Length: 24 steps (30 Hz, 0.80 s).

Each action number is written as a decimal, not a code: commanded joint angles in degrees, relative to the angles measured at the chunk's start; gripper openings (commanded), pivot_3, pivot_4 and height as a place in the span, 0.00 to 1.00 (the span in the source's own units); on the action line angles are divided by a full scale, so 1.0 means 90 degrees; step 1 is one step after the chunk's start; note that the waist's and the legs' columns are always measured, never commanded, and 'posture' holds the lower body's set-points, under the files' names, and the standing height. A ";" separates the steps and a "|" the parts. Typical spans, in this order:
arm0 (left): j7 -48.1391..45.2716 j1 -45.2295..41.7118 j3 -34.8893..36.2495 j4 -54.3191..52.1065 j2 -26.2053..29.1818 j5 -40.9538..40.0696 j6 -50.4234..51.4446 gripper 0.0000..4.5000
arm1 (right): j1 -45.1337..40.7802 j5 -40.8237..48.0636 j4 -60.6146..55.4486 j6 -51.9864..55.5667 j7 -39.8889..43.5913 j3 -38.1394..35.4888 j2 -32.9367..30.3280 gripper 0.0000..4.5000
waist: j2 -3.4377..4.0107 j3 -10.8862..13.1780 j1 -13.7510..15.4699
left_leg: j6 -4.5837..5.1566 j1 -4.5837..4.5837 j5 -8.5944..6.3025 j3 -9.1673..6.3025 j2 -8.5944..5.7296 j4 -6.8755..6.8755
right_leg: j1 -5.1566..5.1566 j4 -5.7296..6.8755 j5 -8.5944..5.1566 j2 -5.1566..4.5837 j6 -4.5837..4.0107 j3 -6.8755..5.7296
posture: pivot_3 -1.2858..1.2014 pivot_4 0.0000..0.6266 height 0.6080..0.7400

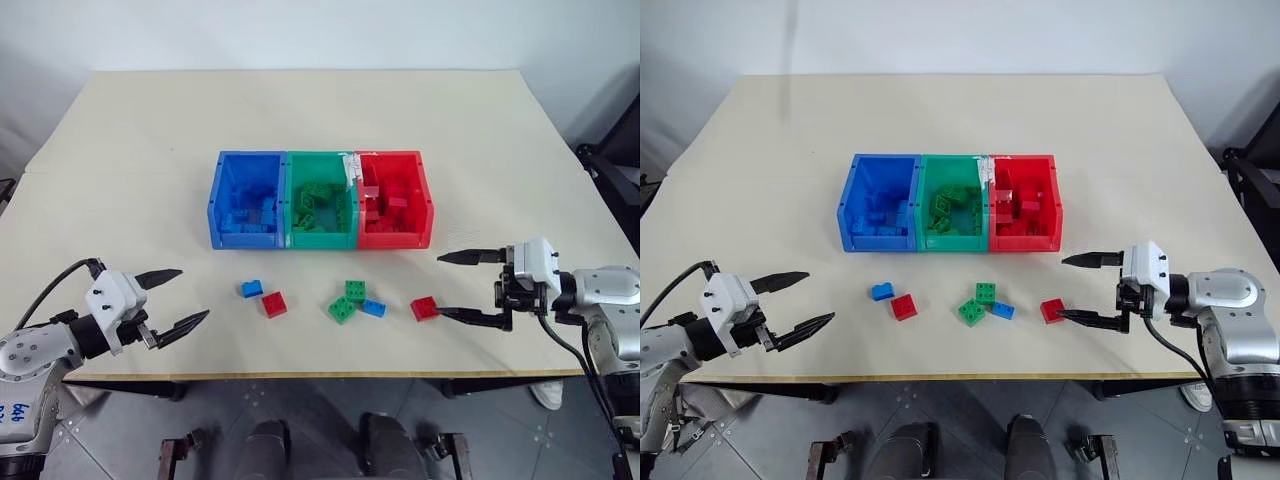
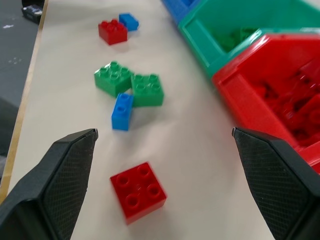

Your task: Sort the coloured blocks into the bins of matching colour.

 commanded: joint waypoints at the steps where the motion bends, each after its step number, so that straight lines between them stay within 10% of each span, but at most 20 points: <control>1: -0.0057 -0.0191 -0.0114 0.0047 -0.0015 0.0107 -0.0307 1.00 | 0.0268 0.0162 -0.0345 -0.0079 -0.0180 -0.0296 0.0114 1.00 | 0.0000 0.0000 0.0001 | 0.0000 0.0000 0.0000 0.0000 0.0000 0.0000 | 0.0000 0.0001 0.0000 0.0000 0.0000 0.0000 | 0.52 0.24 1.00; 12: -0.0633 -0.0929 -0.1528 -0.1179 -0.0120 -0.0266 0.0493 1.00 | 0.1674 -0.0434 0.0570 -0.1469 0.0258 -0.1245 -0.0696 1.00 | 0.0000 0.0000 0.0147 | 0.0002 0.0001 -0.0003 0.0007 -0.0005 0.0011 | 0.0007 -0.0001 0.0003 -0.0003 0.0006 0.0000 | 0.52 0.24 1.00; 24: -0.0727 -0.0916 -0.1830 -0.1218 -0.0051 0.0033 0.0307 1.00 | -0.0116 -0.1186 0.1012 -0.0964 0.0409 0.0491 -0.0393 1.00 | 0.0011 -0.0002 -0.0031 | -0.0001 0.0020 -0.0002 0.0032 0.0018 0.0009 | 0.0002 0.0007 -0.0002 0.0010 -0.0004 0.0012 | 0.52 0.24 1.00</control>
